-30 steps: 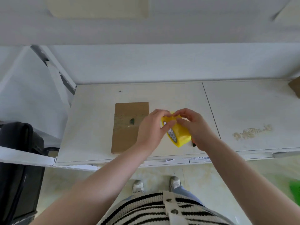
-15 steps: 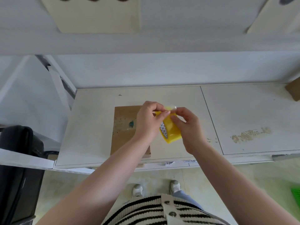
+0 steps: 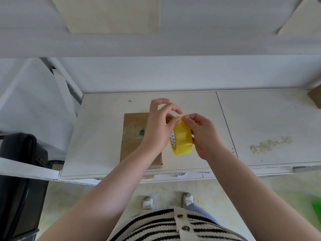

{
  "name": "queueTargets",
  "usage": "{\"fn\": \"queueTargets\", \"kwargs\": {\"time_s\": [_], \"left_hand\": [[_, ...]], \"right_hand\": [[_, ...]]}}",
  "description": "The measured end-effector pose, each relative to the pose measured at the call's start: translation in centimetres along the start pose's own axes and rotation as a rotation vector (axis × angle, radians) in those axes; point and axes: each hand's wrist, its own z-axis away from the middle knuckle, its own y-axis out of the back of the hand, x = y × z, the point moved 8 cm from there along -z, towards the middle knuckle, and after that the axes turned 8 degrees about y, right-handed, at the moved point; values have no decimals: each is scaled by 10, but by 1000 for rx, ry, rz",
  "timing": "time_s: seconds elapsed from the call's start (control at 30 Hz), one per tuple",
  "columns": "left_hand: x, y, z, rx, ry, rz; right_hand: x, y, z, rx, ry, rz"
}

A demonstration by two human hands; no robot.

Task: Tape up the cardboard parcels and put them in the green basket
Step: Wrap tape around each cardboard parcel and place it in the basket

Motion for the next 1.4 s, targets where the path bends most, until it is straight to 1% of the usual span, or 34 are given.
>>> {"fn": "queueTargets", "kwargs": {"time_s": [0.13,0.23,0.27,0.37,0.43,0.5,0.57,0.63,0.73,0.77,0.8,0.83,0.87,0.9,0.93,0.97,1.0,1.07,1.13,1.2,1.3,1.33,1.37,1.4], "left_hand": [[-7,2,-4,19,75,-1],[-9,2,-6,42,102,-37],[-8,1,-5,52,92,-82],[4,1,0,142,-27,-367],[7,1,-1,167,-69,-403],[1,-1,-5,123,-21,-314],[-7,-3,-5,64,50,-175],[-10,-5,-3,13,85,-64],[-13,-1,-4,5,135,48],[-15,1,-6,13,163,97],[-17,2,-7,19,188,153],[-20,3,-8,17,215,220],[-24,2,-8,9,245,295],[-28,1,-9,2,274,370],[-33,0,-9,0,300,434],[-40,-1,-9,5,326,489],[-47,-1,-9,8,355,534],[-62,-5,-10,-5,412,601],[-75,-9,-12,-22,447,636],[-82,-14,-11,-74,504,667],[-85,-31,-11,-276,574,858],[-85,-33,-13,-288,572,891],[-86,-33,-15,-263,575,862],[-91,-30,-18,-208,574,756]], "right_hand": [[-10,2,-4,-25,111,94],[-18,1,-6,-33,231,316],[-20,1,-6,-36,263,374],[-25,2,-6,-26,326,488],[-27,1,-7,-34,352,517],[-25,3,-9,-37,322,466],[-20,8,-13,-52,247,368],[-18,13,-15,-63,222,319],[-13,22,-18,-21,181,241],[-6,27,-20,2,118,252],[7,31,-21,8,2,252],[22,32,-19,-19,-166,216],[38,28,-12,-72,-346,131],[46,19,-6,-121,-473,7],[48,12,-3,-131,-528,-120],[48,10,-4,-94,-535,-209],[48,12,-9,-38,-512,-248],[43,21,-18,47,-406,-201],[38,25,-24,33,-338,-179],[37,28,-24,-21,-333,-210],[37,27,-21,-104,-351,-248],[39,26,-21,-112,-361,-268],[42,27,-20,-100,-373,-290],[47,30,-21,-63,-382,-306]]}}
